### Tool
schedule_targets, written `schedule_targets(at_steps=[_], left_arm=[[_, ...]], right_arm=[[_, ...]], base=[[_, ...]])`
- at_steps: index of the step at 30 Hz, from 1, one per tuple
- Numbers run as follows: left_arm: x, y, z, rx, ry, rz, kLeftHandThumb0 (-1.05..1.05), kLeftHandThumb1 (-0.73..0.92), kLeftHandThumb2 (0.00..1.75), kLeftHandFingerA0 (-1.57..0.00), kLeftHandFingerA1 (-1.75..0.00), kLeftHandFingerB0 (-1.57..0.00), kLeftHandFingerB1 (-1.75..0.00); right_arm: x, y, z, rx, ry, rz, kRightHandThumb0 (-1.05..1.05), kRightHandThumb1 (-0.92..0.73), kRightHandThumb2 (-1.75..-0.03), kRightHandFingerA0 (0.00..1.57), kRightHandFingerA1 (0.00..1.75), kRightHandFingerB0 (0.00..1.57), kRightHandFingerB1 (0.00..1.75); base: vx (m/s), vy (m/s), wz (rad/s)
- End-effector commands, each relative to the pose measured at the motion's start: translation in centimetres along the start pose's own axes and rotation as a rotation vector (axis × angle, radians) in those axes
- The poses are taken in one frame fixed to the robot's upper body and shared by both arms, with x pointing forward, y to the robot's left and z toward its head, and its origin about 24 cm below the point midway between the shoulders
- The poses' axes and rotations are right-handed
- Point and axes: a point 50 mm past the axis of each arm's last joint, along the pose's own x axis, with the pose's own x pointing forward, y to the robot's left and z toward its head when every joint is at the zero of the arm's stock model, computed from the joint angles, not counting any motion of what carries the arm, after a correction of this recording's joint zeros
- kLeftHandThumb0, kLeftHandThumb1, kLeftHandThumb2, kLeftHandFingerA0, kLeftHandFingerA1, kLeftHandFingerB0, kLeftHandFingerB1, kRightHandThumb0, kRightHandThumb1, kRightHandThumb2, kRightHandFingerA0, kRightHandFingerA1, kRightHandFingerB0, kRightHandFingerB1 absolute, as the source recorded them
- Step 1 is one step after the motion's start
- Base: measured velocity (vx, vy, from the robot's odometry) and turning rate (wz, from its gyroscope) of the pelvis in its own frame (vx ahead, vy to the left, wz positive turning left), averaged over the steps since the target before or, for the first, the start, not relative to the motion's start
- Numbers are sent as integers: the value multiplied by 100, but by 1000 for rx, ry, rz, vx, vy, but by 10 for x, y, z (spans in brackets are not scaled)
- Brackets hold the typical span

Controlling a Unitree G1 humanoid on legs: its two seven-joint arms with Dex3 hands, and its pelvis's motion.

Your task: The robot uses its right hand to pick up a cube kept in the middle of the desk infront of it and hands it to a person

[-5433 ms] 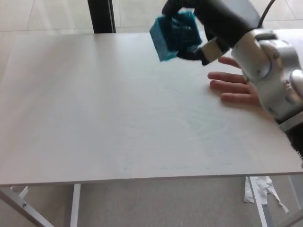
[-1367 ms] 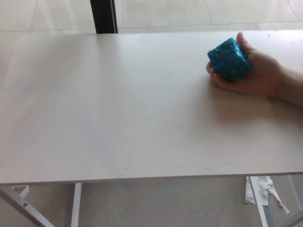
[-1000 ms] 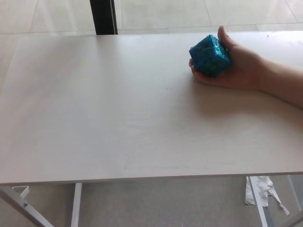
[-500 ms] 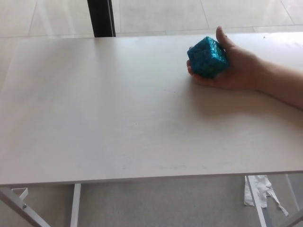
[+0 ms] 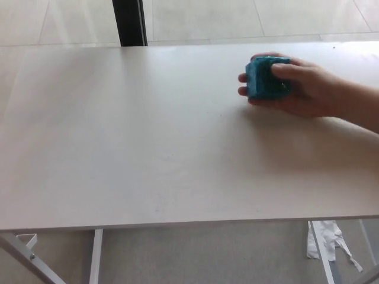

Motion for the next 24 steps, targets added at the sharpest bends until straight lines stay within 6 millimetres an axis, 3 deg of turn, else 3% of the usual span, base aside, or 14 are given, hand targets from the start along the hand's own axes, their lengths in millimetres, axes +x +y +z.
schedule_targets(at_steps=[1, 2, 5, 9, 10, 14, 15, 16, 17, 18, 20, 21, 22, 24], left_arm=[[-5, 23, 4, 134, 10, 70, -64, 82, 64, -49, -56, -43, -41], [-6, 23, 4, 135, 6, 61, -66, 82, 64, -50, -58, -44, -40], [-7, 25, 0, 113, 17, 64, -64, 80, 64, -49, -55, -46, -41], [-8, 28, -1, 112, 23, 67, -69, 79, 64, -49, -55, -45, -40], [-8, 28, -2, 121, 34, 76, -68, 80, 64, -48, -54, -45, -41], [-7, 26, -1, 125, 23, 69, -66, 81, 64, -45, -54, -44, -41], [-7, 25, -2, 132, 28, 67, -67, 82, 65, -44, -53, -43, -39], [-7, 25, -2, 141, 34, 65, -67, 82, 65, -44, -53, -43, -39], [-7, 25, -3, 110, 34, 63, -68, 80, 64, -43, -53, -42, -40], [-7, 25, -4, 113, 35, 64, -69, 80, 64, -43, -53, -42, -40], [-7, 25, -5, 117, 39, 67, -68, 81, 64, -44, -52, -43, -39], [-8, 25, -5, 104, 34, 74, -68, 79, 64, -46, -55, -44, -41], [-8, 26, -6, 105, 37, 70, -67, 80, 64, -44, -52, -43, -40], [-8, 26, -6, 105, 38, 68, -67, 80, 64, -44, -52, -43, -40]], right_arm=[[-3, -1, -31, -28, 171, 102, -50, -61, -59, 54, 65, 62, 54], [-4, -3, -32, -52, 161, 114, -54, -62, -59, 60, 75, 63, 57], [-5, -6, -36, -128, 140, 159, -55, -64, -59, 63, 70, 65, 57], [-5, 1, -35, -189, 129, 195, -57, -66, -60, 54, 66, 61, 53], [-6, 2, -34, -253, 93, 227, -58, -65, -59, 42, 68, 47, 51], [-6, 4, -27, -297, 49, 252, -58, -64, -59, 44, 68, 46, 51], [-6, 4, -26, -295, 49, 253, -58, -48, -92, 38, 68, 29, 56], [-5, 4, -26, -292, 50, 252, -58, -48, -92, 38, 68, 29, 56], [-4, 4, -25, -251, 73, 246, -60, -62, -60, 32, 68, 31, 48], [-4, 3, -25, -259, 70, 262, -53, -45, -91, 35, 68, 21, 54], [-4, 1, -25, -264, 69, 266, -55, -46, -91, 35, 68, 20, 54], [-3, 1, -26, -213, 88, 265, -60, -44, -86, 31, 66, 22, 53], [-3, 2, -25, -240, 84, 276, -61, -62, -58, 33, 66, 32, 47], [-2, 2, -24, -251, 83, 282, -61, -62, -58, 33, 66, 32, 47]], base=[[0, 0, 0], [0, 0, 0], [0, 0, 0], [0, 0, 0], [0, 0, 0], [0, 0, 0], [0, 0, 0], [0, 0, 0], [0, 0, 0], [0, 0, 0], [0, 0, 0], [0, 0, 0], [0, 0, 0], [0, 0, 0]])
